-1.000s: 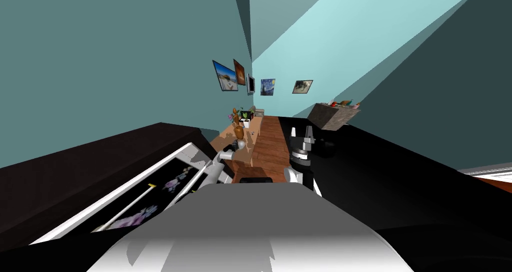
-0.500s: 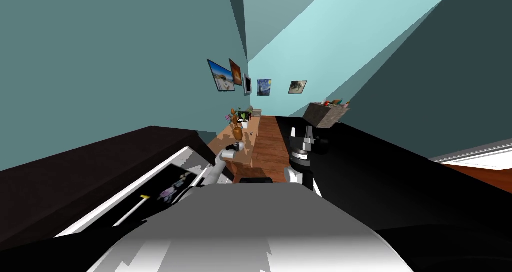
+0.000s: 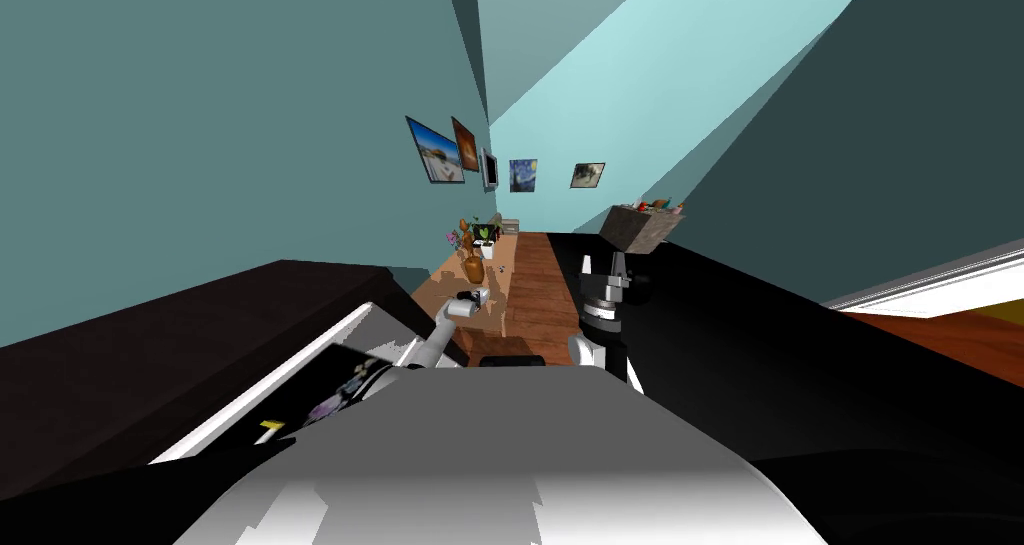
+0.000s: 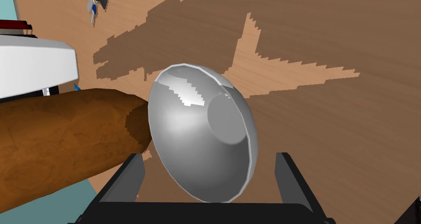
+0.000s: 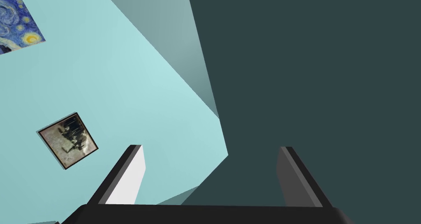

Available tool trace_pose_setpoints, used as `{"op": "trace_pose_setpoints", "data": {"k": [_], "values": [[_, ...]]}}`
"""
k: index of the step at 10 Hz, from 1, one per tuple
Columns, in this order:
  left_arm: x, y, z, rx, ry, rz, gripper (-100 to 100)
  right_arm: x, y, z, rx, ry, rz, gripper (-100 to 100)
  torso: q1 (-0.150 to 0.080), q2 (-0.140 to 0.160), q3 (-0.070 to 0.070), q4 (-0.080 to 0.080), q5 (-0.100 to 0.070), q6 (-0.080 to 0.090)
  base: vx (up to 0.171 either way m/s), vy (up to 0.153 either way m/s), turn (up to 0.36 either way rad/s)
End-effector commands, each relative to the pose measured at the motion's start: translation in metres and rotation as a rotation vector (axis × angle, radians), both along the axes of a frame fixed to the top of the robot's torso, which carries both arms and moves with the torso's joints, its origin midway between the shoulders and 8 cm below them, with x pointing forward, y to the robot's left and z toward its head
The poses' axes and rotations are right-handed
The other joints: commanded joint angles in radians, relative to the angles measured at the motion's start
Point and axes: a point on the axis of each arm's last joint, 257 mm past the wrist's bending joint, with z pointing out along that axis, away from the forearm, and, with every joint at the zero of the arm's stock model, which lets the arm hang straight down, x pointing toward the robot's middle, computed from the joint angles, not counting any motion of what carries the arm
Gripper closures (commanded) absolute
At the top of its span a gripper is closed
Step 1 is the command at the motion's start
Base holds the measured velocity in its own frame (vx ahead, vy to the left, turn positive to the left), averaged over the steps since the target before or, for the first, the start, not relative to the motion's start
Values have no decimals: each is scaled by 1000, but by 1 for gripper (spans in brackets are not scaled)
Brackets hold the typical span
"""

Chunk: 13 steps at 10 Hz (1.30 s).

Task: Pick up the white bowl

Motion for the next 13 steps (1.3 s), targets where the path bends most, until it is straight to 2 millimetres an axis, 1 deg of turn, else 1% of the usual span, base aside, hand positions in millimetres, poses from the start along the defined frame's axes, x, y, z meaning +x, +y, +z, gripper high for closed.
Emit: {"op": "trace_pose_setpoints", "data": {"k": [1, 3, 4, 5, 6, 7, 8, 9, 10, 11, 12, 13], "values": [[-10, -3, -14, 2, 62, 3, -100, 0, 0, 0, 0, 0, 0, 0, 0, 0, 0, 0, 0, 0, 27, 66, -103], [-22, -5, -28, 5, 120, 5, -100, 0, 0, 0, 0, 0, 0, 0, 0, 0, 0, 0, 0, 0, 30, 56, -84], [-31, -5, -37, 9, 159, 8, -100, 0, 0, 0, 0, 0, 0, 0, -1, 0, 0, 0, 0, 0, 39, 50, -109], [-26, -5, -32, 7, 134, 6, -100, 0, 0, 0, 0, 0, 0, 0, -1, 0, 0, 0, 0, 0, 18, 25, -25], [-28, -5, -34, 7, 140, 6, 0, 0, 0, 0, 0, 0, 0, 0, -2, 1, 0, 0, 0, 0, 0, 0, 0], [-40, 12, -40, -13, 149, 29, -100, 0, 0, 0, 0, 0, 0, 0, -3, 2, 1, 0, -1, 0, 28, -44, -170], [-40, 12, -40, -11, 148, 26, -100, 0, 0, 0, 0, 0, 0, 0, -6, 1, 1, 0, -1, 0, 36, -54, -62], [-53, 28, -45, -32, 156, 52, -100, 0, 0, 0, 0, 0, 0, 0, -7, 0, 0, 0, -2, 0, 57, -89, -131], [-53, 30, -45, -26, 155, 45, -100, 0, 0, 0, 0, 0, 0, 0, -9, -1, 0, 0, -2, 0, 48, -69, -58], [-64, 45, -49, -45, 159, 70, -100, 0, 0, 0, 0, 0, 0, 0, -9, 0, 0, 0, -2, 0, 48, -81, -151], [-66, 49, -49, -37, 158, 66, -100, 0, 0, 0, 0, 0, 0, 0, -9, 0, 0, 0, -2, 0, 41, -57, -58], [-78, 65, -53, -53, 160, 90, -100, 0, 0, 0, 0, 0, 0, 0, -8, 0, 0, 0, -2, 0, 43, -75, -128]]}}
